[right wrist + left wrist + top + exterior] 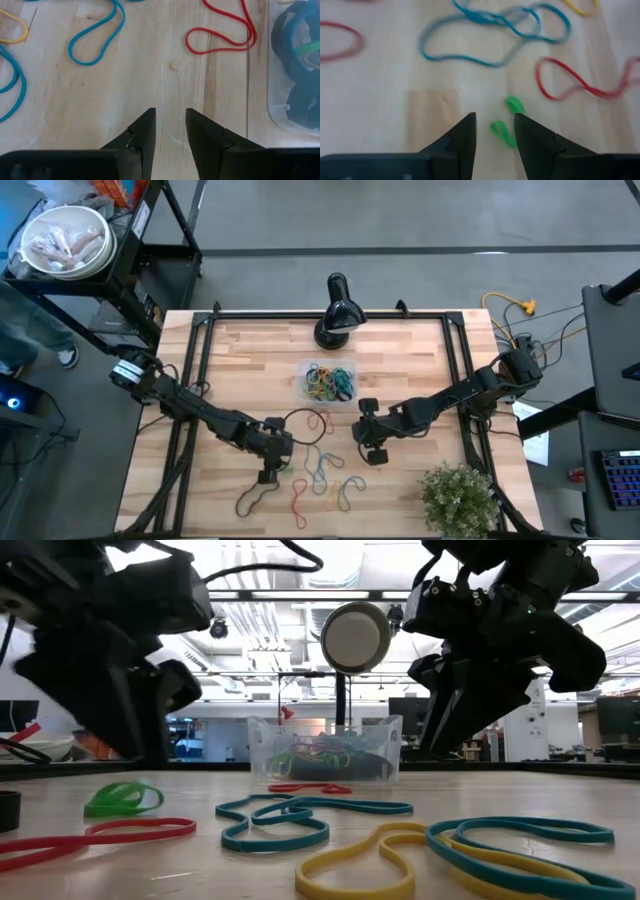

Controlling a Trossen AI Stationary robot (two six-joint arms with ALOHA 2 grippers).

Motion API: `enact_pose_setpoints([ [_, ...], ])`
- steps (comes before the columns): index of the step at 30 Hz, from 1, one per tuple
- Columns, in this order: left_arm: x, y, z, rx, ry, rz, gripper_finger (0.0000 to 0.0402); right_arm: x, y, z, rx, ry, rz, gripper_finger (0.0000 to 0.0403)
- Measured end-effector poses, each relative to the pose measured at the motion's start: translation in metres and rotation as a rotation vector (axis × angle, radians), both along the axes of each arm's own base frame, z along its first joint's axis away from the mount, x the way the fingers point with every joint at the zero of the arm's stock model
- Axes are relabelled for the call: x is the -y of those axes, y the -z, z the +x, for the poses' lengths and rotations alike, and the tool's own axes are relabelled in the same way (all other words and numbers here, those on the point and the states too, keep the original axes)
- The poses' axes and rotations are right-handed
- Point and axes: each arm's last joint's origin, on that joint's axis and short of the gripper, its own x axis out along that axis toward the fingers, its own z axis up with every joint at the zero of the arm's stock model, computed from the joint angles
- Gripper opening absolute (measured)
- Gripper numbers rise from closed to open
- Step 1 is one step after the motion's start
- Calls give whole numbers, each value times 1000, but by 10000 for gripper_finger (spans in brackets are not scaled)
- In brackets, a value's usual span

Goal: Pick and place rubber bands into bin
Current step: Put the green rubber band into the transparent bin

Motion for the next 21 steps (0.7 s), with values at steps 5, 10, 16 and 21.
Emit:
enact_pose_setpoints([
  [5, 1, 1, -2, -34, 16, -47, 116, 0, 0, 0, 0, 0, 0, 102],
  [10, 2, 3, -2, -39, 15, -48, 116, 0, 0, 0, 1, 0, 0, 100],
  [16, 3, 11, 0, -64, 19, -43, 116, 0, 0, 0, 3, -1, 1, 95],
  [21, 4, 14, 1, -64, 23, -47, 116, 0, 0, 0, 4, 0, 1, 98],
])
